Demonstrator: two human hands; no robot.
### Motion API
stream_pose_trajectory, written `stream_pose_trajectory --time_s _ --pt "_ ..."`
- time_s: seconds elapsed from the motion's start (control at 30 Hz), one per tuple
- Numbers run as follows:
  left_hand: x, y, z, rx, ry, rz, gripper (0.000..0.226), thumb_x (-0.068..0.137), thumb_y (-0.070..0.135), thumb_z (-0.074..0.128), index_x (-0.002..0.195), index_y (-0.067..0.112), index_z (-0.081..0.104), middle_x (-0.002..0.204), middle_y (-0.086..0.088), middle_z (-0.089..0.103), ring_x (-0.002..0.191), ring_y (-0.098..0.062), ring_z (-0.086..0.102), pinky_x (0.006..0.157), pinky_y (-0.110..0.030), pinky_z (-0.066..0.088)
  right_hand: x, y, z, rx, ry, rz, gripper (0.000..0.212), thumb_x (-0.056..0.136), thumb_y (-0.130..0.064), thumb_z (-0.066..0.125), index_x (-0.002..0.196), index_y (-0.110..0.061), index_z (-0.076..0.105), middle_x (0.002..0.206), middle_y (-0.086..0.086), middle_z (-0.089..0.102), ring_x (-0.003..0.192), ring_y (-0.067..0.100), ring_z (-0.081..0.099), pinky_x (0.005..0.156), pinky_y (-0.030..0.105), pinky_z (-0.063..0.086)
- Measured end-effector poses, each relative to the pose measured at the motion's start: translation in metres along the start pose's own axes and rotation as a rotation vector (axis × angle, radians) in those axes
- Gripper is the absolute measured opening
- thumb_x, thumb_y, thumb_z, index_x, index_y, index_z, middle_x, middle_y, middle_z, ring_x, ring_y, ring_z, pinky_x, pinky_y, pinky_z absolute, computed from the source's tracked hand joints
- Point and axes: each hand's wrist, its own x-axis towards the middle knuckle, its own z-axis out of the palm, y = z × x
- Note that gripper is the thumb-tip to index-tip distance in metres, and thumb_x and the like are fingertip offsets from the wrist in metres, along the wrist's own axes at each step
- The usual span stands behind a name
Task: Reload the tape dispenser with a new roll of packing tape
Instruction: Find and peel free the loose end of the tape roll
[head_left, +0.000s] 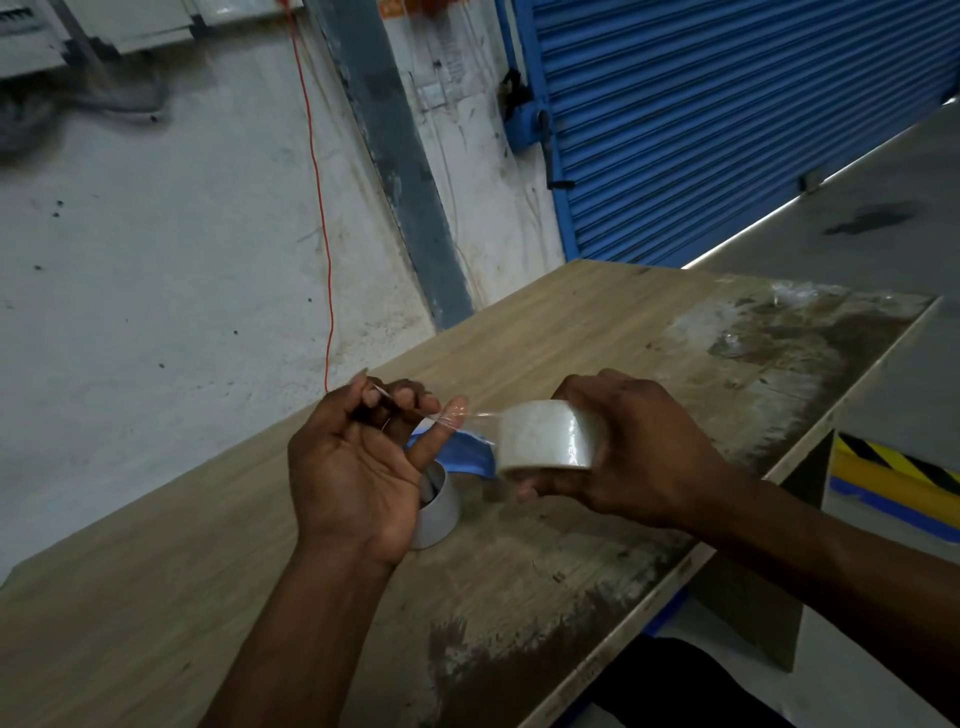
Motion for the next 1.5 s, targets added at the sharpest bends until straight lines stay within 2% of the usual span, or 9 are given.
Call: stream_pose_trajectory --time_s 0.17,0.6,0.77,0.87,0.97,1.13,1.2,1.37,1.5 --pt "-0.002 0.002 0.007 0.017 0.062 -0.021 0.035 0.105 0.018 0.040 0.071 0.013 0.049 0.065 -0.005 0.060 0.065 -0.021 0.066 0.070 -0.042 0.065 0.006 0.006 -0.009 -0.032 -0.094 -0.012 0.069 0.054 -0.090 0.067 0.103 -0.044 0.055 0.089 -0.022 0.057 0.084 0.000 0.054 0.069 0.026 0.048" --pt "-0.012 0.004 0.015 -0.087 0.257 -0.109 0.034 0.104 0.017 0.046 0.071 0.013 0.051 0.067 -0.007 0.061 0.066 -0.019 0.072 0.068 -0.046 0.066 0.009 0.008 -0.014 -0.127 -0.212 -0.021 0.076 0.055 -0.086 0.073 0.112 -0.038 0.060 0.086 -0.018 0.051 0.084 0.005 0.051 0.064 0.014 0.035" --pt "0.000 0.000 0.005 -0.017 0.311 -0.139 0.031 0.104 0.016 0.049 0.073 0.011 0.052 0.065 -0.009 0.062 0.060 -0.019 0.073 0.067 -0.045 0.066 0.009 0.004 -0.014 -0.149 -0.270 0.026 0.089 0.051 -0.090 0.068 0.124 -0.040 0.055 0.103 -0.006 0.062 0.093 0.010 0.055 0.072 0.026 0.044" --pt "0.003 0.000 -0.004 -0.005 0.345 -0.175 0.030 0.103 0.017 0.051 0.073 0.010 0.052 0.066 -0.009 0.062 0.059 -0.019 0.074 0.073 -0.048 0.065 0.008 0.003 -0.017 -0.068 -0.279 0.029 0.090 0.056 -0.090 0.065 0.133 -0.048 0.045 0.105 -0.011 0.057 0.098 0.012 0.056 0.076 0.026 0.044" --pt "0.001 -0.001 -0.006 -0.038 0.329 -0.173 0.032 0.103 0.017 0.050 0.072 0.010 0.052 0.063 -0.009 0.063 0.058 -0.019 0.073 0.073 -0.050 0.064 0.007 0.005 -0.021 -0.065 -0.297 -0.039 0.083 0.065 -0.088 0.062 0.137 -0.047 0.050 0.106 -0.022 0.061 0.098 0.007 0.055 0.075 0.024 0.039" --pt "-0.003 -0.002 -0.001 -0.066 0.315 -0.131 0.033 0.104 0.016 0.048 0.072 0.011 0.052 0.062 -0.007 0.063 0.058 -0.017 0.071 0.074 -0.050 0.064 0.013 0.010 -0.021 -0.223 -0.257 -0.069 0.096 0.065 -0.098 0.044 0.145 -0.045 0.045 0.120 -0.009 0.072 0.103 0.014 0.060 0.088 0.031 0.040" --pt "-0.004 -0.002 -0.002 -0.031 0.318 -0.110 0.032 0.104 0.016 0.048 0.073 0.012 0.052 0.064 -0.007 0.064 0.060 -0.016 0.072 0.071 -0.046 0.066 0.012 0.006 -0.022 -0.188 -0.257 -0.065 0.099 0.062 -0.098 0.048 0.145 -0.045 0.045 0.119 -0.012 0.070 0.104 0.013 0.059 0.091 0.031 0.042" --pt "-0.003 0.005 -0.018 0.182 0.289 -0.175 0.030 0.101 0.017 0.051 0.072 0.012 0.052 0.071 -0.010 0.069 0.075 -0.022 0.074 0.059 -0.040 0.064 0.003 0.002 -0.020 0.043 -0.214 -0.084 0.054 0.080 -0.079 0.060 0.120 -0.044 0.063 0.101 -0.022 0.070 0.091 -0.001 0.059 0.078 0.030 0.052" --pt "-0.008 0.017 -0.034 0.343 0.202 -0.152 0.031 0.098 0.015 0.056 0.068 0.010 0.061 0.071 -0.010 0.064 0.069 -0.022 0.070 0.071 -0.048 0.065 0.003 0.004 -0.029 0.097 -0.132 -0.075 0.038 0.084 -0.064 0.069 0.114 -0.041 0.067 0.102 -0.022 0.072 0.090 0.000 0.061 0.079 0.031 0.053"
